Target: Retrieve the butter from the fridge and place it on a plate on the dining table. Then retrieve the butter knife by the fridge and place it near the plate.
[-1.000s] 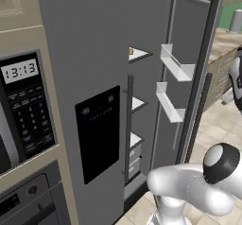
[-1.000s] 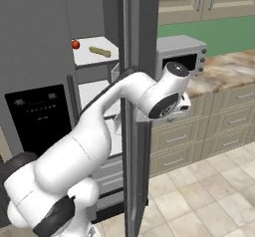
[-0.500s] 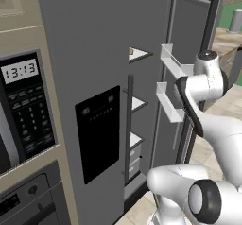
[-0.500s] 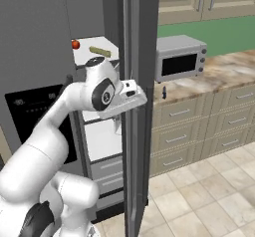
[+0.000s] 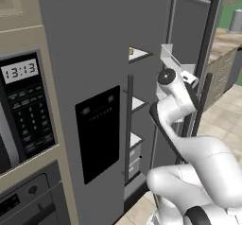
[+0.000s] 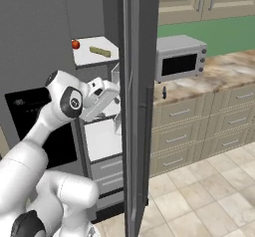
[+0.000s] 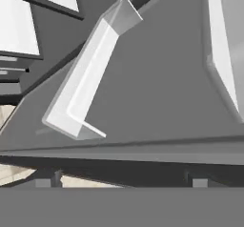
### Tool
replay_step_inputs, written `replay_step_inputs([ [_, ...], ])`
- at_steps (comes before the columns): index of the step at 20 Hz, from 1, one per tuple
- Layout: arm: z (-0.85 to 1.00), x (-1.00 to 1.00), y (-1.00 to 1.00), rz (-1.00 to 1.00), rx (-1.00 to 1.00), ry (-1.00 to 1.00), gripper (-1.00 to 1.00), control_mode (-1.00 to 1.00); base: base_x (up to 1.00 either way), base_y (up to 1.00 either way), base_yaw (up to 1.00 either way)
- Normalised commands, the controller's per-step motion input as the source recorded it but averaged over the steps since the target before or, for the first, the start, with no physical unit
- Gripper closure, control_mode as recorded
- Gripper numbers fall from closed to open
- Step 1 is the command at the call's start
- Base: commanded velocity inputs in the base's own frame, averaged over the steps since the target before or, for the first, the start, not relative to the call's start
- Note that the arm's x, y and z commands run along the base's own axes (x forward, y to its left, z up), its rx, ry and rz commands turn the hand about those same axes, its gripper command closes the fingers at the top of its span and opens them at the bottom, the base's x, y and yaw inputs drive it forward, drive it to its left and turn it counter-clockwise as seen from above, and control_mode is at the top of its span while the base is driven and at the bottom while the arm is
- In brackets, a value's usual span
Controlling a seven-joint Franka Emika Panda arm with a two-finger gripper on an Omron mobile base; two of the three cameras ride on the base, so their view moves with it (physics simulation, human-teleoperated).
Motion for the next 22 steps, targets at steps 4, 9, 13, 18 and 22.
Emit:
replay_step_inputs([
  [4, 0.12, 0.19, 0.02, 0.01, -0.11, 0.01, -1.0, -1.0, 0.0, 0.0, 0.0],
  [9, 0.01, -0.04, -0.36, 0.0, 0.0, -0.01, -1.0, -1.0, 0.0, 0.0, 0.0],
  [13, 0.0, 0.03, -0.46, -0.03, 0.0, 0.0, -1.0, -1.0, 0.0, 0.0, 0.0],
  [18, 0.0, 0.01, -0.68, -0.04, 0.0, 0.0, -1.0, -1.0, 0.0, 0.0, 0.0],
  [22, 0.0, 0.08, -1.0, -0.08, 0.03, 0.11, -1.0, -1.0, 0.0, 0.0, 0.0],
])
